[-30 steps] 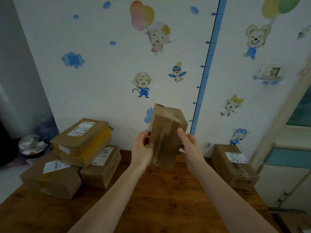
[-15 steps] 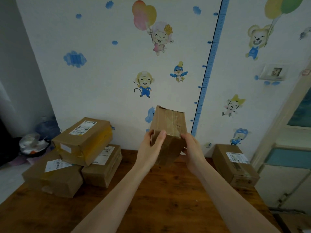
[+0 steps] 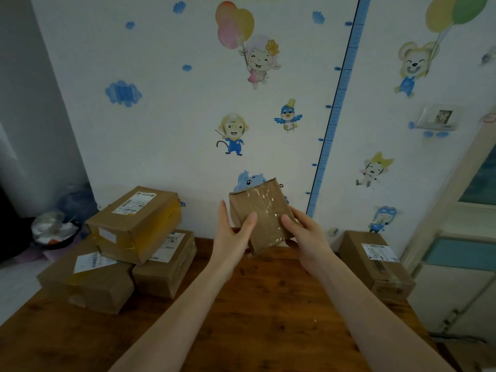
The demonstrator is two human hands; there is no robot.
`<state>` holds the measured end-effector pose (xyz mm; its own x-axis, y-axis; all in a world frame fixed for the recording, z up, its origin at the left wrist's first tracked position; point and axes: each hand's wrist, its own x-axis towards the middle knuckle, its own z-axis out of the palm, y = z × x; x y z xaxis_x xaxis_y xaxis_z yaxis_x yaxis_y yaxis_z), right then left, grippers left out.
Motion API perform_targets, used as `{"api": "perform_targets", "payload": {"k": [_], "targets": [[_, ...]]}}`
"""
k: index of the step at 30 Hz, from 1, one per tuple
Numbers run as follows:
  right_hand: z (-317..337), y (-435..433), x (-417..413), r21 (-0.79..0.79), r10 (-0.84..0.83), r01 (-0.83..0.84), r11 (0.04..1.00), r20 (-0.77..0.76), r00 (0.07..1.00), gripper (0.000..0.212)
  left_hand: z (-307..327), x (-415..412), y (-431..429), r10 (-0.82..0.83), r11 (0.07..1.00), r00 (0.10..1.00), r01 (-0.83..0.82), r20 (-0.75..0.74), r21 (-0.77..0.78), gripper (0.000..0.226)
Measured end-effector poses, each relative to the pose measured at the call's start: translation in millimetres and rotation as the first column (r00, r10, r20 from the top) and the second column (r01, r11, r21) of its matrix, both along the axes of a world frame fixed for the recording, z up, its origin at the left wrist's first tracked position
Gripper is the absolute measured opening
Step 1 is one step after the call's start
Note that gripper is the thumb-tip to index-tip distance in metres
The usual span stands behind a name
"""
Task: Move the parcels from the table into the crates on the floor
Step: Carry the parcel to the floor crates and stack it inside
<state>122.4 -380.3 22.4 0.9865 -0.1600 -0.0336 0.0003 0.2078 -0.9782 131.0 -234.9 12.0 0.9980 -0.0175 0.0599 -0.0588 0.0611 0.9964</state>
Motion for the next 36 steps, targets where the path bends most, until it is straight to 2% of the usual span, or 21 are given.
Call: {"api": "perform_targets", "payload": {"k": [2, 4, 7, 9, 10, 12, 15, 17, 20, 23, 27, 33, 36], "targets": [[-1.9, 1.9, 0.9, 0.023, -0.016, 0.016, 1.000, 0.001, 1.000, 0.026, 0.9, 2.5, 4.3, 0.002, 0.999, 0.999, -0.004, 0.050, 0.044, 0.075], [-3.0, 4.6, 3.0, 0.120, -0.061, 0.068, 0.990, -0.058, 0.996, 0.014, 2.5, 3.2, 7.6, -0.001, 0.998, 0.998, -0.002, 0.056, 0.064, 0.059], [-5.1, 3.8, 7.7, 0.198, -0.136, 0.169, 0.965, -0.173, 0.976, 0.019, -1.8, 5.2, 12.0, 0.023, 0.998, 0.999, -0.025, 0.032, 0.063, 0.052], [-10.3, 1.4, 10.5, 0.211, -0.195, 0.244, 0.947, -0.230, 0.954, 0.012, -2.7, 4.7, 11.7, 0.055, 0.997, 0.998, -0.056, 0.020, 0.061, 0.049], [-12.6, 1.3, 10.9, 0.235, -0.194, 0.260, 0.936, -0.273, 0.942, 0.011, -2.7, 3.9, 11.1, 0.071, 0.996, 0.997, -0.072, 0.017, 0.054, 0.048], [-16.9, 2.6, 10.5, 0.349, -0.100, 0.236, 0.907, -0.365, 0.926, 0.023, -0.4, 2.1, 9.4, 0.103, 0.993, 0.994, -0.104, 0.021, 0.052, 0.043], [-20.0, 5.5, 7.0, 0.452, 0.016, 0.175, 0.875, -0.387, 0.922, 0.029, 3.6, 1.6, 11.6, 0.101, 0.994, 0.995, -0.099, -0.027, 0.049, 0.033], [-24.7, 4.0, 6.0, 0.386, -0.031, 0.186, 0.904, -0.372, 0.928, 0.025, 2.5, 4.6, 15.6, 0.057, 0.996, 0.993, -0.049, -0.108, 0.076, 0.040], [-33.6, 4.3, 3.3, 0.192, -0.119, 0.181, 0.965, -0.294, 0.948, 0.015, -7.1, 6.0, 19.2, -0.023, 0.986, 0.976, 0.058, -0.218, 0.158, 0.064], [-38.0, 7.6, 0.2, 0.081, -0.137, 0.161, 0.984, -0.241, 0.961, 0.014, -19.4, 5.6, 16.9, -0.102, 0.981, 0.951, 0.144, -0.292, 0.128, 0.069], [-39.7, 8.7, -3.6, 0.061, -0.160, 0.177, 0.982, -0.217, 0.963, 0.020, -27.1, 6.0, 12.6, -0.146, 0.979, 0.940, 0.183, -0.309, 0.094, 0.054], [-53.0, 5.2, -7.3, 0.047, -0.209, 0.229, 0.972, -0.256, 0.944, 0.039, -40.8, 9.3, 6.1, -0.164, 0.964, 0.937, 0.218, -0.309, 0.153, 0.052], [-58.5, 3.4, -9.9, 0.049, -0.234, 0.256, 0.965, -0.273, 0.933, 0.040, -46.1, 9.2, 3.3, -0.169, 0.960, 0.933, 0.229, -0.319, 0.162, 0.053]]}}
